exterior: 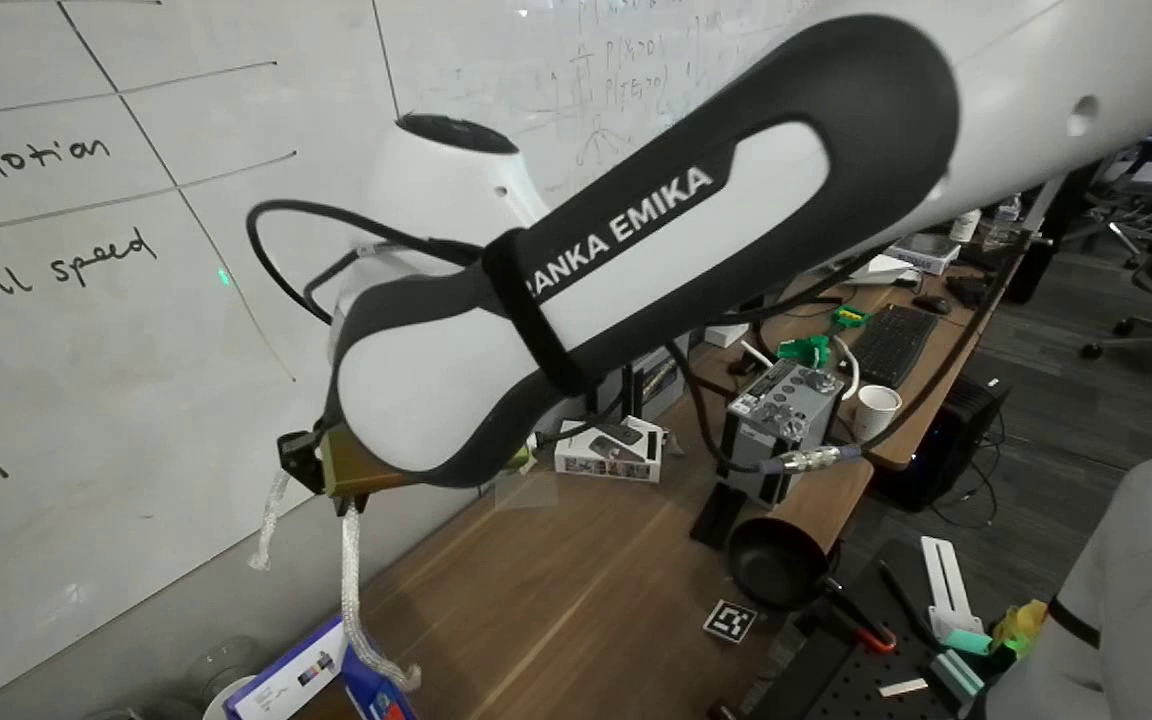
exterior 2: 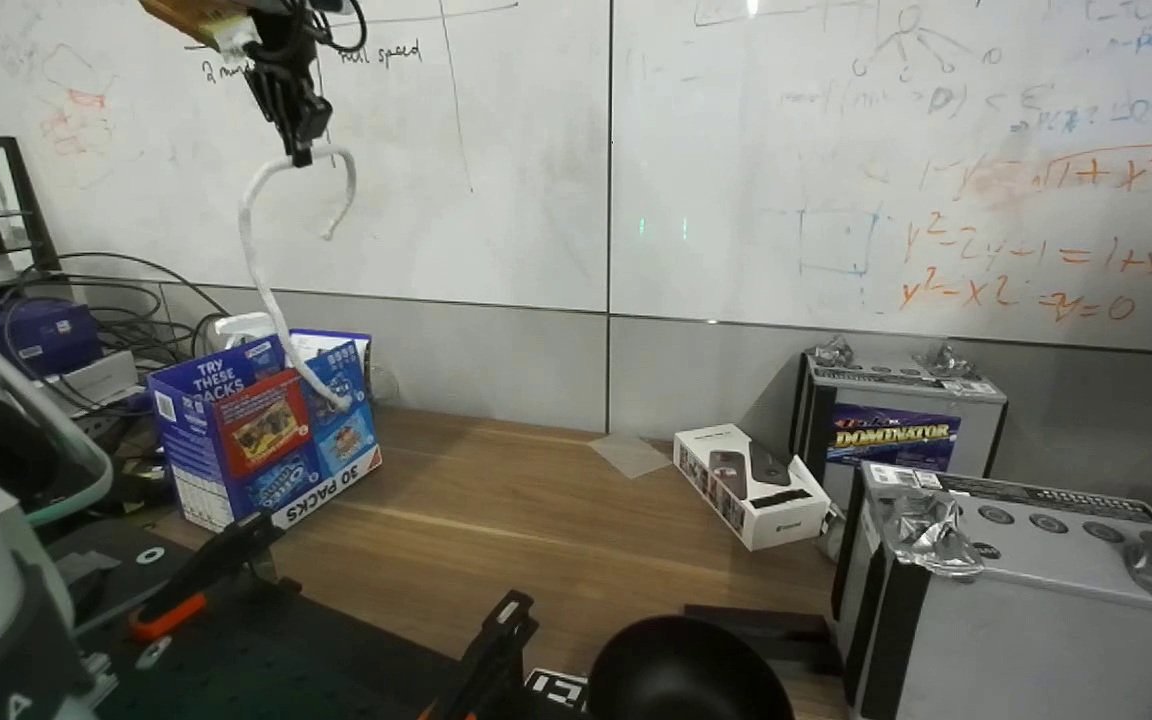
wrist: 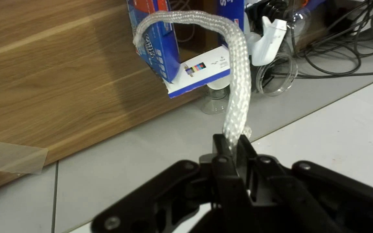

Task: Put the ropes in the box

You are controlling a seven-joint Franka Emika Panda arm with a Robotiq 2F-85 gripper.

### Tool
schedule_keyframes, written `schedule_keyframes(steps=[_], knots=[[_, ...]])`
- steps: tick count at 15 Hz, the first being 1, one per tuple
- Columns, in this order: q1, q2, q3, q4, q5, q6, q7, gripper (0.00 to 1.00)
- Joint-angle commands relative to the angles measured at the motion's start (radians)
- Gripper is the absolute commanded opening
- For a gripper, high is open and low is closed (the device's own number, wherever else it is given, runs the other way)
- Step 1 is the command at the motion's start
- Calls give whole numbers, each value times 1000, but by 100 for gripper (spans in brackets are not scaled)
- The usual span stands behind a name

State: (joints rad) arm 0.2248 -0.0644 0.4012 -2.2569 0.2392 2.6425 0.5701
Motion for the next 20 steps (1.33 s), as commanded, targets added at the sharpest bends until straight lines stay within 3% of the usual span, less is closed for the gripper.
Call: schedule_keyframes(steps=[1, 14, 20], knots=[[39, -50, -3, 74, -84, -103, 108, 6], [90, -39, 52, 246, -263, -216, 330, 6], [105, -8, 54, 203, -305, -224, 321, 6]])
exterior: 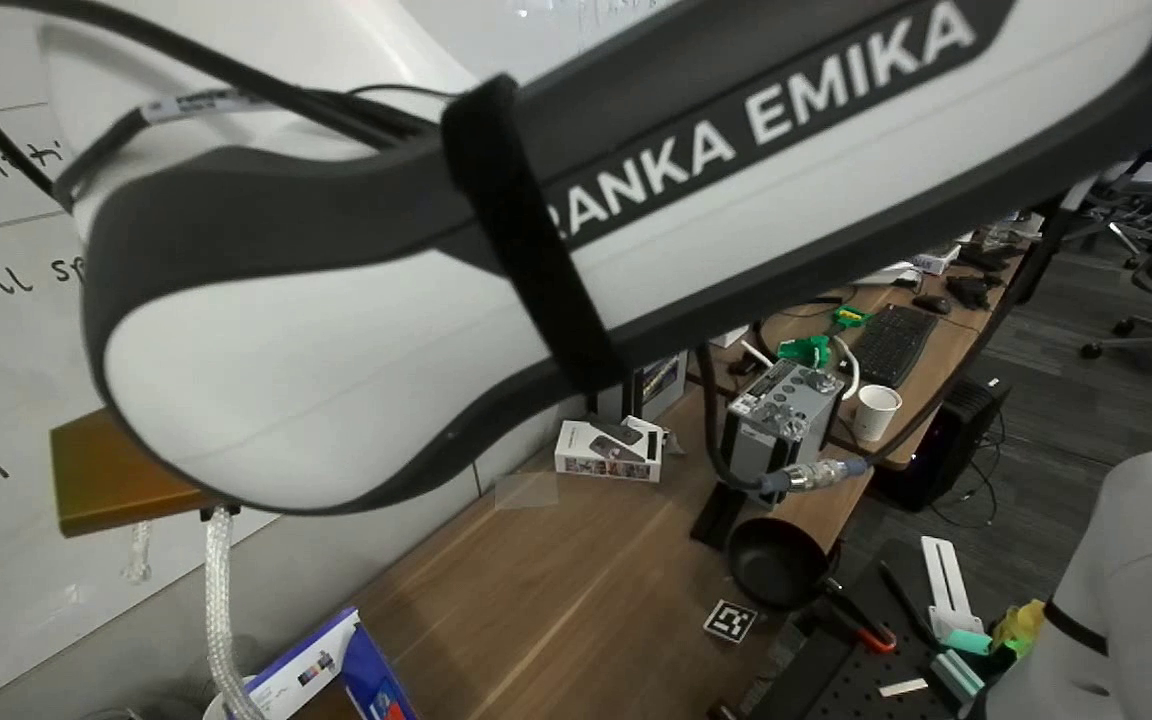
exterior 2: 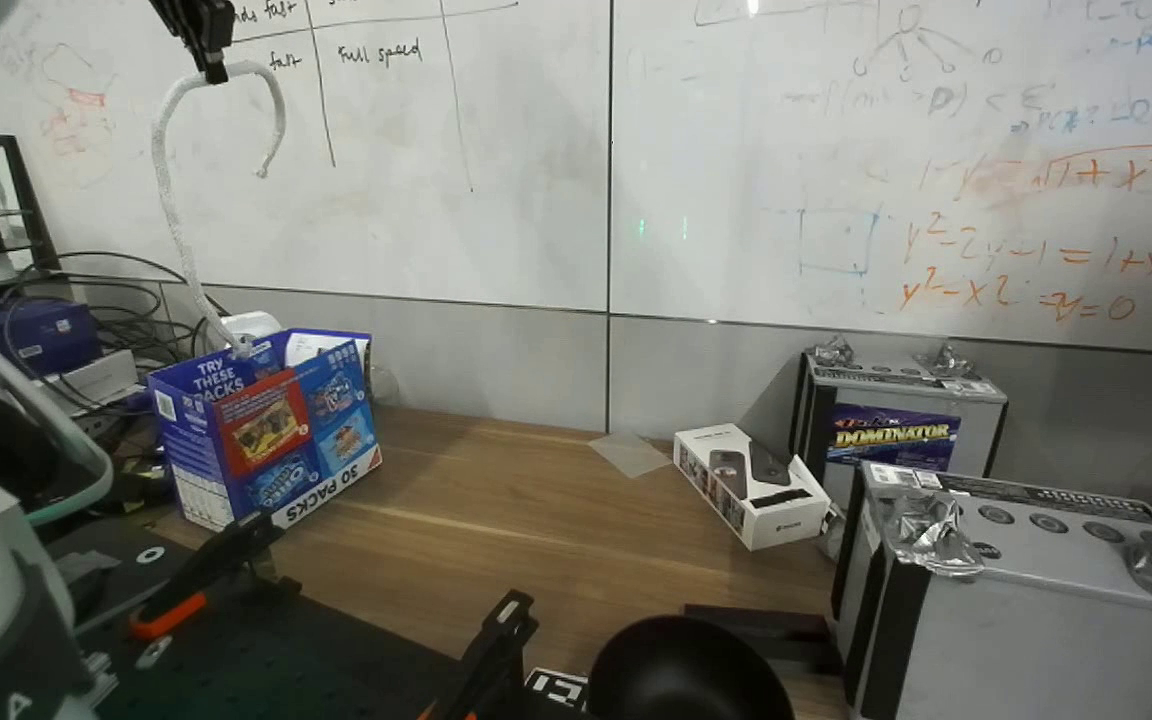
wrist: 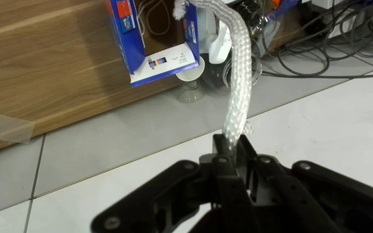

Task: Put the ropes in the box

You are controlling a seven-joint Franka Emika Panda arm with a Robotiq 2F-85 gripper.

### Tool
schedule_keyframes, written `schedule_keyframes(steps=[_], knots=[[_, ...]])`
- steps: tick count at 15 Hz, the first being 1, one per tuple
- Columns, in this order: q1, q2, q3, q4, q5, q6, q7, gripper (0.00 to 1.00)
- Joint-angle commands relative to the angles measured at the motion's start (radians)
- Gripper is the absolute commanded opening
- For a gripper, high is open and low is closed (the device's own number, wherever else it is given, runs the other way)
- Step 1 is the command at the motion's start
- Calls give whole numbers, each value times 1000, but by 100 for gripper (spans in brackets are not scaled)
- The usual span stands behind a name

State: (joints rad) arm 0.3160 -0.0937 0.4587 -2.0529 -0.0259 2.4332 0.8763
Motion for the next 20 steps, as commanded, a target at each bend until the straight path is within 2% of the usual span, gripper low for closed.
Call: schedule_keyframes(steps=[1, 11, 14, 16, 20], knots=[[17, 32, -7, -8, -44, -18, 8, 6], [28, 139, -50, -121, 77, -23, -187, 6], [31, 207, -70, -116, 89, -11, -232, 6], [38, 256, -87, -105, 54, 23, -226, 6], [45, 337, -120, -70, 59, 96, -235, 6]])
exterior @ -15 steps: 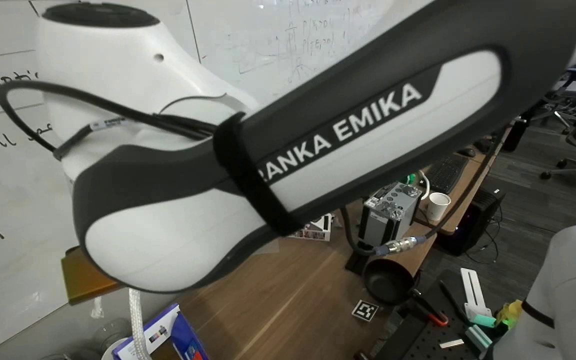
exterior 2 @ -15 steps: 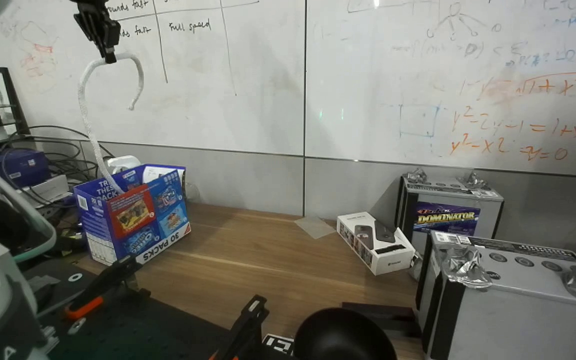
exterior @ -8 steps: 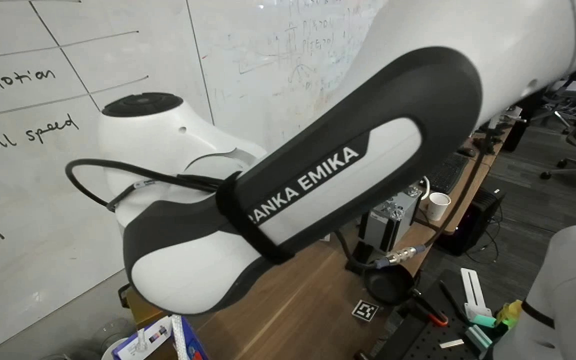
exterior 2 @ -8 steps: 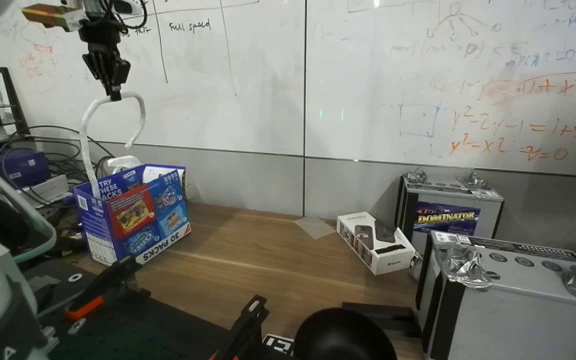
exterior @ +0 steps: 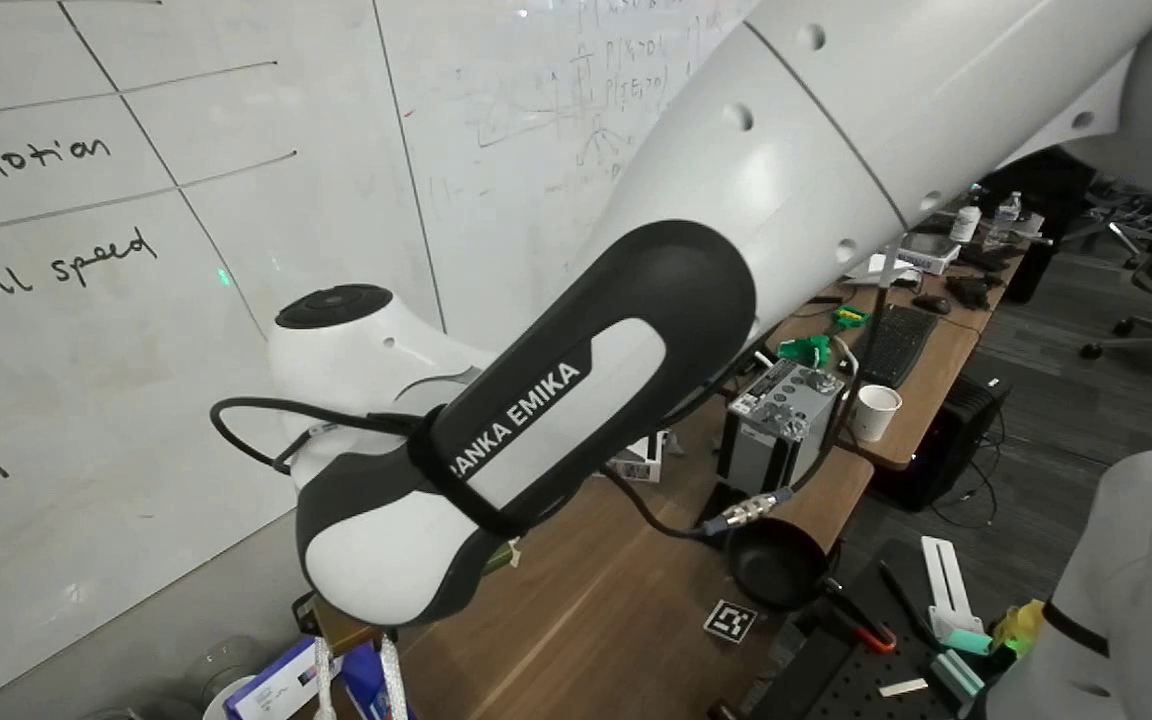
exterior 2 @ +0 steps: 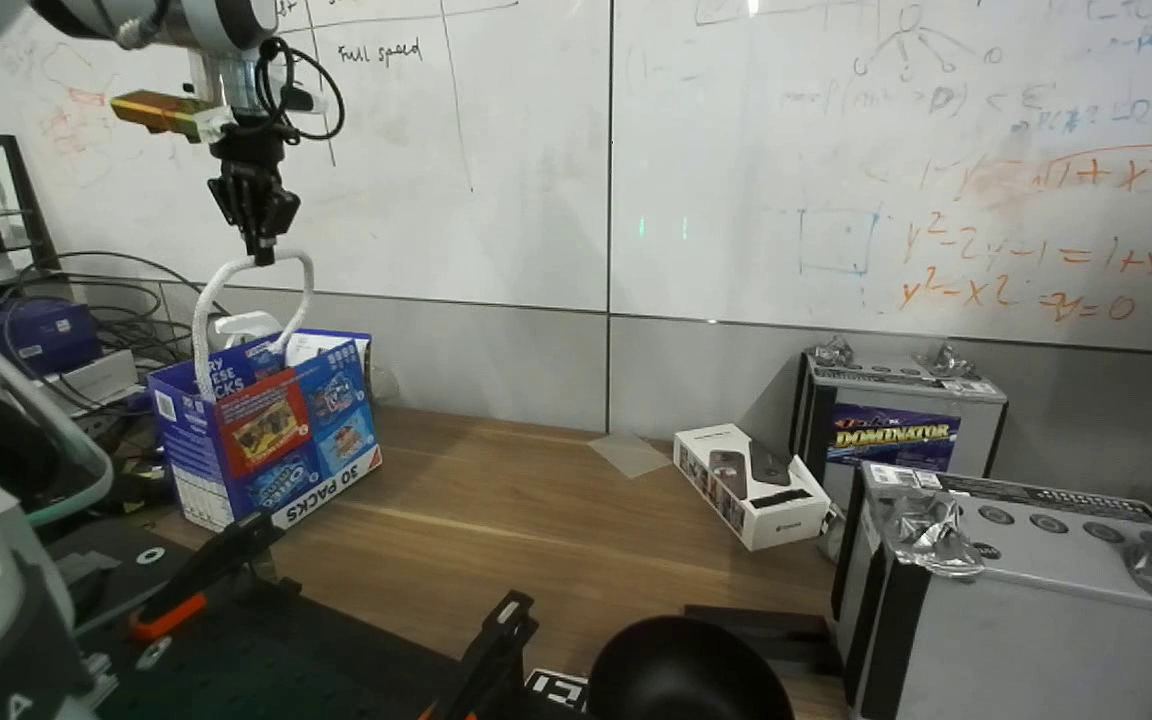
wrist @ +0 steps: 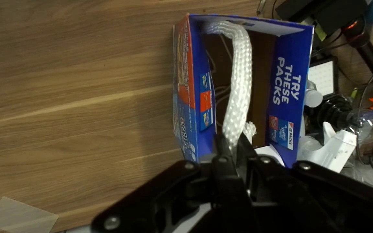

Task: Put the ropes in the box

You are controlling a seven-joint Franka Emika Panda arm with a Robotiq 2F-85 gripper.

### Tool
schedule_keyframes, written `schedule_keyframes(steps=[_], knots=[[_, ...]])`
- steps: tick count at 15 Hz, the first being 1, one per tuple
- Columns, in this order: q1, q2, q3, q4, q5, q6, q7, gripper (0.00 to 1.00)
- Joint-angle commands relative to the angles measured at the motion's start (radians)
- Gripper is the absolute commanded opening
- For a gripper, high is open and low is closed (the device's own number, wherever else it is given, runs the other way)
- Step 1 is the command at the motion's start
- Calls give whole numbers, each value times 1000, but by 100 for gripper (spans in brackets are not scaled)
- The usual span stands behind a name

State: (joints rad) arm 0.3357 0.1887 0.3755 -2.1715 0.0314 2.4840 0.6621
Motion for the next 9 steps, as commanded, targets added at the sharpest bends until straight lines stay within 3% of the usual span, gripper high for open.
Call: schedule_keyframes(steps=[1, 9], knots=[[27, 68, -45, 58, 6, 61, -26, 6], [56, 158, -72, 117, 27, 102, -55, 5]])
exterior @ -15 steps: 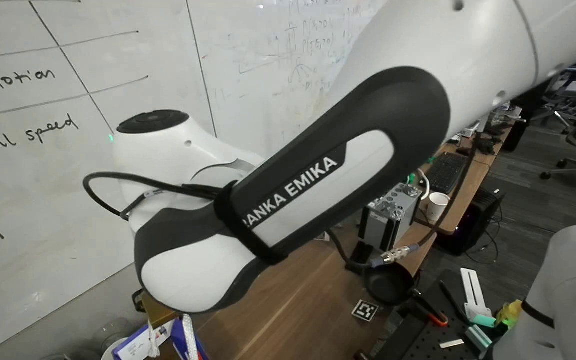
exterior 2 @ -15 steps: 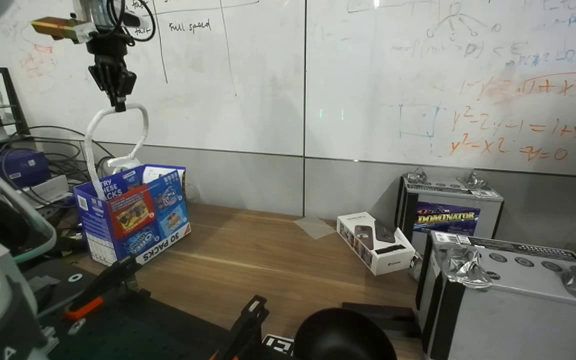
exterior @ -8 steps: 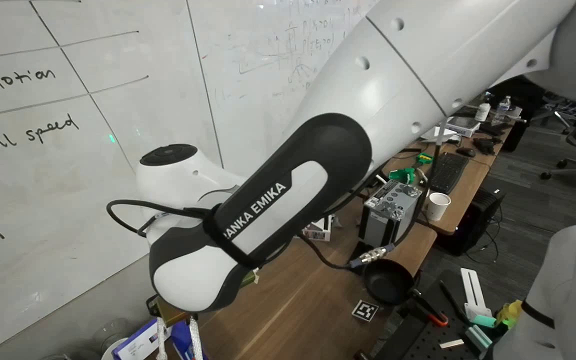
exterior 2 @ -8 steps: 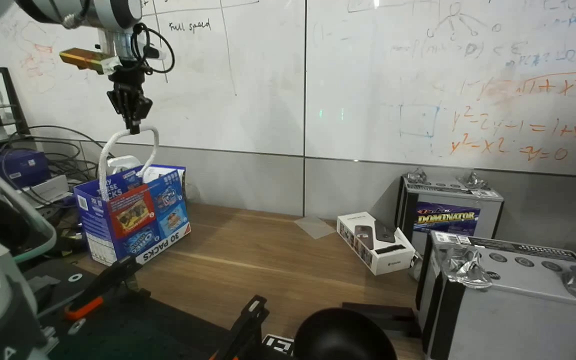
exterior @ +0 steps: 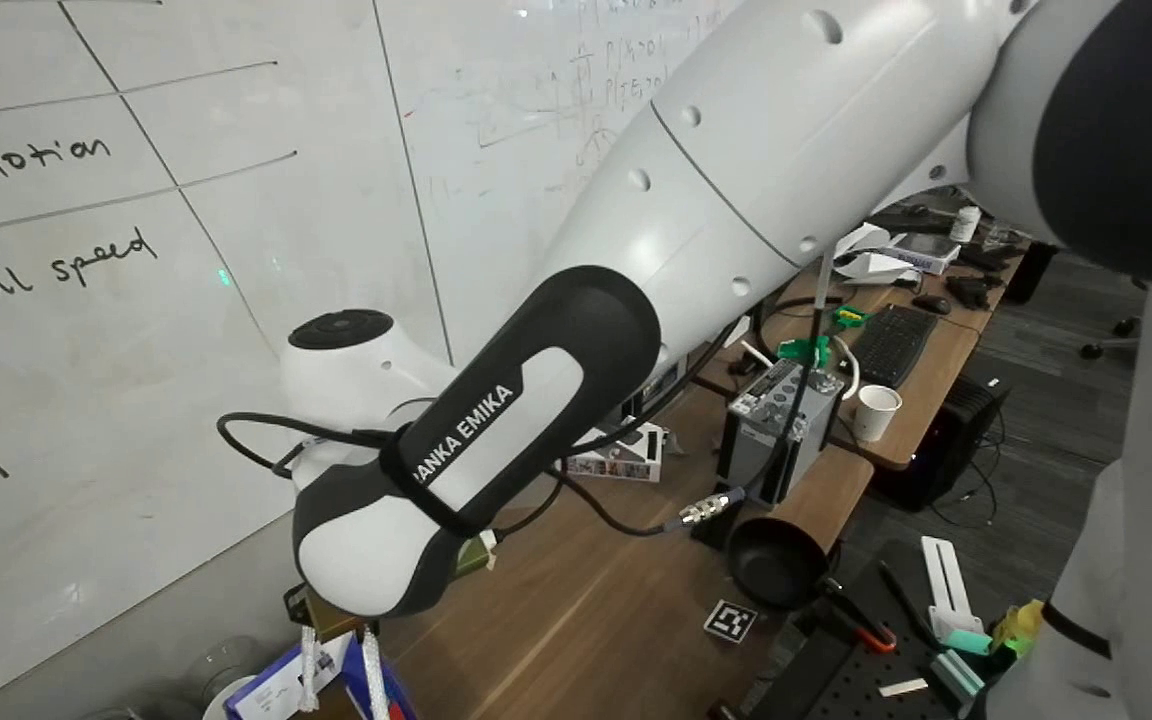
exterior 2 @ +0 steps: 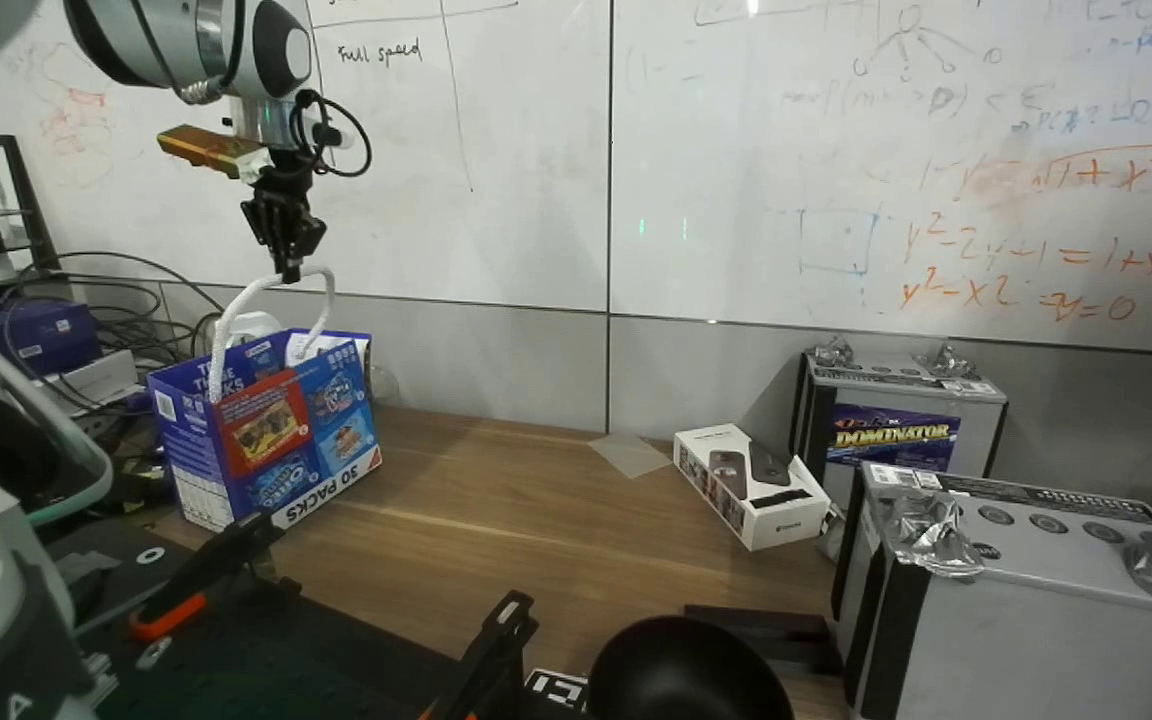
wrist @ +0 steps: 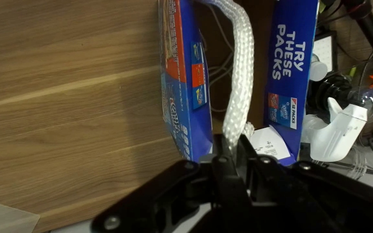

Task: Put the ropes in the box

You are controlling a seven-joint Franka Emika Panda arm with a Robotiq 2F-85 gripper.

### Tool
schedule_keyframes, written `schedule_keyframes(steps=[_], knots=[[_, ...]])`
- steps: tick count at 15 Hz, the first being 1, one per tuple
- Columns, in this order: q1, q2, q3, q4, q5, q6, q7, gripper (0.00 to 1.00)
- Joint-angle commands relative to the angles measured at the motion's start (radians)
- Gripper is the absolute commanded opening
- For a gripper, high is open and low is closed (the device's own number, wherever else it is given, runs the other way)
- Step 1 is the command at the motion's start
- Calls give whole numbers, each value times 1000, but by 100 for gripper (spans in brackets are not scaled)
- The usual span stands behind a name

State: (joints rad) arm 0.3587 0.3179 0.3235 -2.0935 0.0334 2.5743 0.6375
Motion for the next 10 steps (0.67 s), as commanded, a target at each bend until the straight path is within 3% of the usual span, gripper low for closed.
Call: schedule_keyframes(steps=[1, 2, 3, 7, 10], knots=[[38, 34, -18, 43, 27, 7, -33, 5], [44, 38, -19, 43, 9, 6, -58, 36], [46, 42, -15, 48, 23, -2, -67, 37], [59, 41, -16, 44, 28, -13, -100, 67], [54, -8, -29, 8, -5, -84, -149, 89]])
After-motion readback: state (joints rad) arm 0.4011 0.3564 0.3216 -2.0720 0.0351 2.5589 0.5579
